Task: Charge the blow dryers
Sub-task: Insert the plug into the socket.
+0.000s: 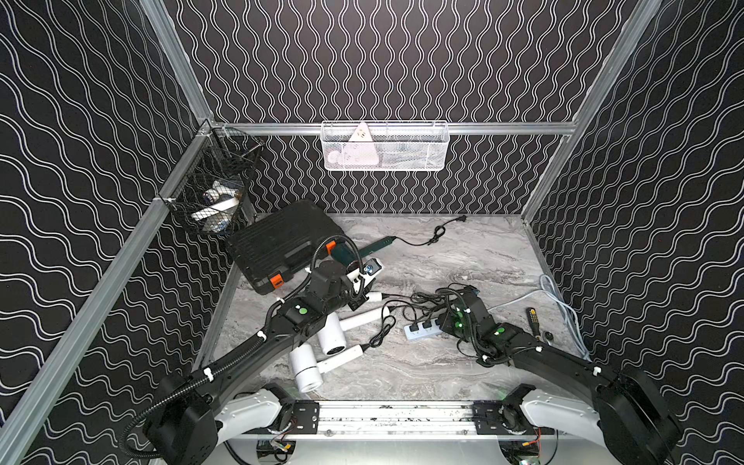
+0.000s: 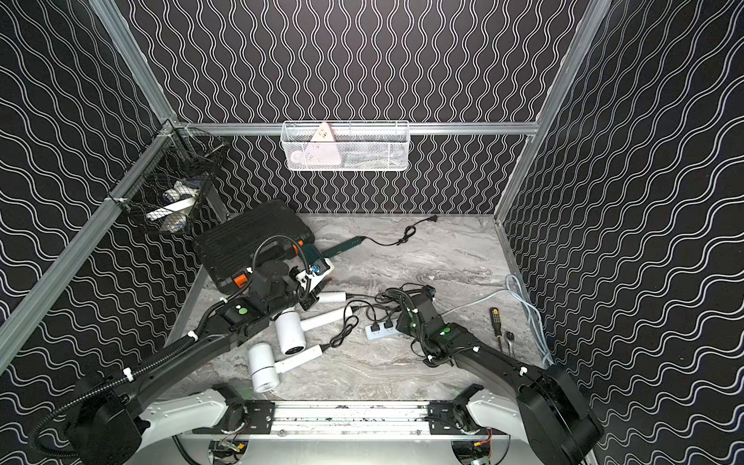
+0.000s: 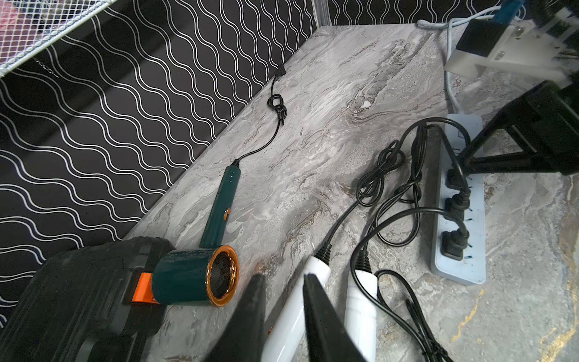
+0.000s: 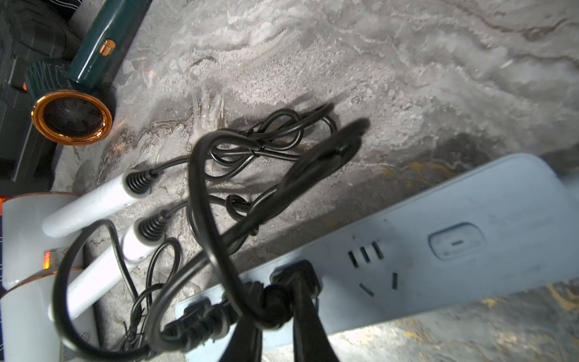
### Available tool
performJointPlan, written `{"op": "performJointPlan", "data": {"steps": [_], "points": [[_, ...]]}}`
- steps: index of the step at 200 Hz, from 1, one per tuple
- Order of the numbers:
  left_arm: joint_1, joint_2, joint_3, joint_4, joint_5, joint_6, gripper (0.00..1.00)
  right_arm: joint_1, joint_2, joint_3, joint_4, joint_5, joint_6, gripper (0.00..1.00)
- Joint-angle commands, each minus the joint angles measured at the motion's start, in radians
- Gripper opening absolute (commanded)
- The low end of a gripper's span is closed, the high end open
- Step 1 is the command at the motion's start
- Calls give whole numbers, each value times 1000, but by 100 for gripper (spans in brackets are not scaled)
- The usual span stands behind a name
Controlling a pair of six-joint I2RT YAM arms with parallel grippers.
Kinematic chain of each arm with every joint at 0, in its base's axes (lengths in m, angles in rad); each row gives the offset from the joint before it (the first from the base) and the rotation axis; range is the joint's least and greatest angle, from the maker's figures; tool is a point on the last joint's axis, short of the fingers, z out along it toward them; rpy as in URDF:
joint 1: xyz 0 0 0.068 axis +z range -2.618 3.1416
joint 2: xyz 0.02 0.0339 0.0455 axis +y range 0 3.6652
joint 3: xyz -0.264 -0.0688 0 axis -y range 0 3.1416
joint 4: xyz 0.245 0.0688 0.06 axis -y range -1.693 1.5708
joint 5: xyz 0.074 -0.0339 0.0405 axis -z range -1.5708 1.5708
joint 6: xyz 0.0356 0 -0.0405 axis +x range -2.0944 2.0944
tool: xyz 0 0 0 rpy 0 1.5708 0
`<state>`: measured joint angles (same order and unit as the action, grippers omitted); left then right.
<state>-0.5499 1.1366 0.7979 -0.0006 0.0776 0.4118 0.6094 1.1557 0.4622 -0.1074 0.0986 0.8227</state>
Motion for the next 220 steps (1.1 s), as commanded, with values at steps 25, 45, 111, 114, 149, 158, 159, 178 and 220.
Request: {"op": "performJointPlan", "data": {"steps": [25,45,111,114,149,158,159,178,220], "points": [[0,-2,0,13,4,1,28,7,24,47,-453,-108,3,6],[0,-2,1,11,4,0,28,4,22,111,-507,-61,-28,30],[-3,19,10,3,22,-26,40,-101,-15,433,-742,67,-241,49],[-4,28,18,0,28,-33,41,-115,-19,440,-747,63,-248,49],[-3,289,298,-201,112,-81,41,-296,-41,491,-734,-31,-308,52],[-3,370,368,-226,122,-106,40,-319,-29,502,-721,-48,-318,53],[-2,379,375,-228,124,-109,40,-321,-28,502,-719,-49,-319,53],[-3,523,481,-222,153,-152,42,-359,20,523,-693,-92,-329,54],[-3,741,675,-184,258,-262,43,-464,225,601,-522,-244,-293,57]]}}
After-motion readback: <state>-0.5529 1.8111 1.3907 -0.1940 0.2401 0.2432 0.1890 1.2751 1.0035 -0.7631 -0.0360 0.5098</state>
